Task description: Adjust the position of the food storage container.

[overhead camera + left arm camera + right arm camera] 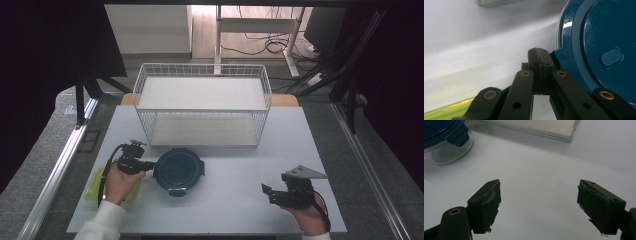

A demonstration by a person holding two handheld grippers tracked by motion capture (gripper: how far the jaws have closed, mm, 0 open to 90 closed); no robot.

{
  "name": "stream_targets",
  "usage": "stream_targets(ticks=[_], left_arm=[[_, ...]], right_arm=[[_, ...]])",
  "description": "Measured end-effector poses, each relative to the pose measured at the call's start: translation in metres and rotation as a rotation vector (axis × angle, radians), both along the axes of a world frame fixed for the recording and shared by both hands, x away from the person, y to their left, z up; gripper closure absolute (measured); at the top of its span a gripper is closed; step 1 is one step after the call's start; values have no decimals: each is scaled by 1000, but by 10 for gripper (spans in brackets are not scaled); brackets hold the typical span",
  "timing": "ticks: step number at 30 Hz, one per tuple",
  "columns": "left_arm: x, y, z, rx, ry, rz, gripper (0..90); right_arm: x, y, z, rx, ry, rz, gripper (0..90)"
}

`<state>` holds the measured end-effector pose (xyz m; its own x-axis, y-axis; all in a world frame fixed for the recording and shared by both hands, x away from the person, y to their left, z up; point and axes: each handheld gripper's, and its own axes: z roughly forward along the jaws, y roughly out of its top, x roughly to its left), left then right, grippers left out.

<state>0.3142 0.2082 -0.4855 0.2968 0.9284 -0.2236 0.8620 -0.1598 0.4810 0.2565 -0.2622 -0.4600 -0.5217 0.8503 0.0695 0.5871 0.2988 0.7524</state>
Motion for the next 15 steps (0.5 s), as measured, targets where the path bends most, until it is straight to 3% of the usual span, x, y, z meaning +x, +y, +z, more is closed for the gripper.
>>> stream_targets(ticks=[15], left_arm=[[5,-19,0,-12,-7,-44,900]], right_arm=[[1,0,-2,-5,7,-3,187]])
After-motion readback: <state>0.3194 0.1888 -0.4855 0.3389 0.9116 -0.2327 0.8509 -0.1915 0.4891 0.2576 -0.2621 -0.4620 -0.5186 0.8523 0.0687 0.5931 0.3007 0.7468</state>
